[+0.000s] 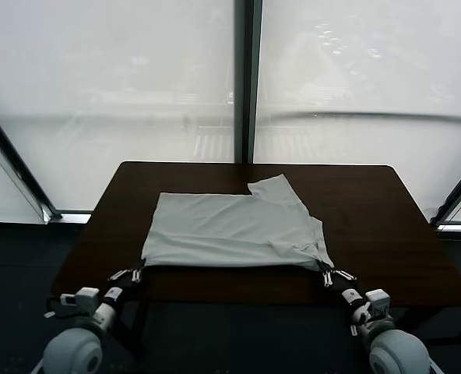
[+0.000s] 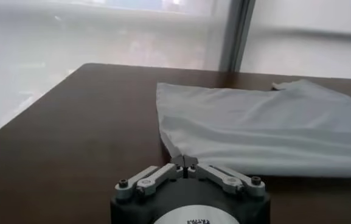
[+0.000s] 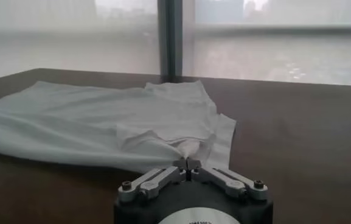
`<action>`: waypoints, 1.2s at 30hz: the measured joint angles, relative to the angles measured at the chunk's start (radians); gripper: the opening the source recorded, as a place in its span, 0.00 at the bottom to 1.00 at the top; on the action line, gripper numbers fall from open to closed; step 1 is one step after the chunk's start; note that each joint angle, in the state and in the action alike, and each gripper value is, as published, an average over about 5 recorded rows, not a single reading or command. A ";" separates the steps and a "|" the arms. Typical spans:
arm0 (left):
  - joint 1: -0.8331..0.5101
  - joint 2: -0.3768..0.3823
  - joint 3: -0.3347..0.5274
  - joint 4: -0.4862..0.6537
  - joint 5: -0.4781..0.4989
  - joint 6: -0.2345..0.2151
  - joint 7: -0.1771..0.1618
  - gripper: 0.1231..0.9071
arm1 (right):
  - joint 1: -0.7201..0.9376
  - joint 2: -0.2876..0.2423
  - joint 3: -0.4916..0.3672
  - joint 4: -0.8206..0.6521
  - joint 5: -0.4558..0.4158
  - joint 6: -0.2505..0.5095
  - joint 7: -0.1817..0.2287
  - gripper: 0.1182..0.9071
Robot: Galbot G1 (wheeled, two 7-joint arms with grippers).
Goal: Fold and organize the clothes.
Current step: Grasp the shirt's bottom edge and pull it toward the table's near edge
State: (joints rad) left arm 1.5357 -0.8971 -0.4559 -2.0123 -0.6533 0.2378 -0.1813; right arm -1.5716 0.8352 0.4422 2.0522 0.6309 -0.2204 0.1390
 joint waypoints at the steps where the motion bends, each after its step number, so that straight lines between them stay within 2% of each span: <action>1: 0.012 0.001 -0.004 -0.008 0.003 0.000 0.000 0.03 | -0.011 -0.002 0.005 0.005 0.000 0.000 0.000 0.03; 7: 0.073 0.003 -0.025 -0.047 0.018 -0.003 -0.002 0.03 | -0.063 -0.006 0.026 0.032 -0.003 -0.009 0.004 0.03; 10: 0.102 0.002 -0.035 -0.065 0.021 -0.002 -0.005 0.03 | -0.084 -0.010 0.034 0.045 -0.006 -0.013 0.006 0.06; 13: 0.128 0.002 -0.045 -0.083 0.022 0.003 -0.011 0.03 | -0.105 -0.018 0.045 0.059 -0.007 -0.014 0.002 0.23; 17: 0.160 0.004 -0.061 -0.103 0.026 0.006 -0.019 0.05 | -0.132 -0.032 0.062 0.081 -0.004 -0.011 -0.002 0.57; 18: 0.168 0.004 -0.065 -0.108 0.028 0.007 -0.023 0.09 | -0.140 -0.036 0.068 0.088 -0.002 -0.010 -0.002 0.64; 21: 0.196 0.003 -0.079 -0.124 0.032 0.013 -0.044 0.27 | -0.166 -0.051 0.087 0.112 0.007 -0.003 -0.002 0.86; 24: 0.225 0.000 -0.091 -0.140 0.030 0.031 -0.076 0.51 | -0.183 -0.066 0.106 0.135 0.028 0.006 -0.001 0.98; 25: 0.233 0.000 -0.095 -0.143 0.027 0.041 -0.089 0.61 | -0.185 -0.071 0.112 0.141 0.036 0.008 -0.001 0.99; 29: 0.245 0.003 -0.113 -0.151 -0.006 0.083 -0.123 0.89 | -0.155 -0.086 0.129 0.149 0.082 0.006 0.006 1.00; 32: 0.226 0.011 -0.133 -0.163 -0.050 0.109 -0.133 0.98 | -0.076 -0.089 0.126 0.132 0.143 -0.030 0.025 1.00; 36: 0.151 0.042 -0.148 -0.186 -0.128 0.158 -0.167 1.00 | 0.115 -0.076 0.085 0.065 0.212 -0.108 0.025 1.00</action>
State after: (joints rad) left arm 1.6868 -0.8551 -0.6042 -2.1978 -0.7817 0.3963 -0.3486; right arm -1.4565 0.7594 0.5273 2.1170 0.8432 -0.3289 0.1643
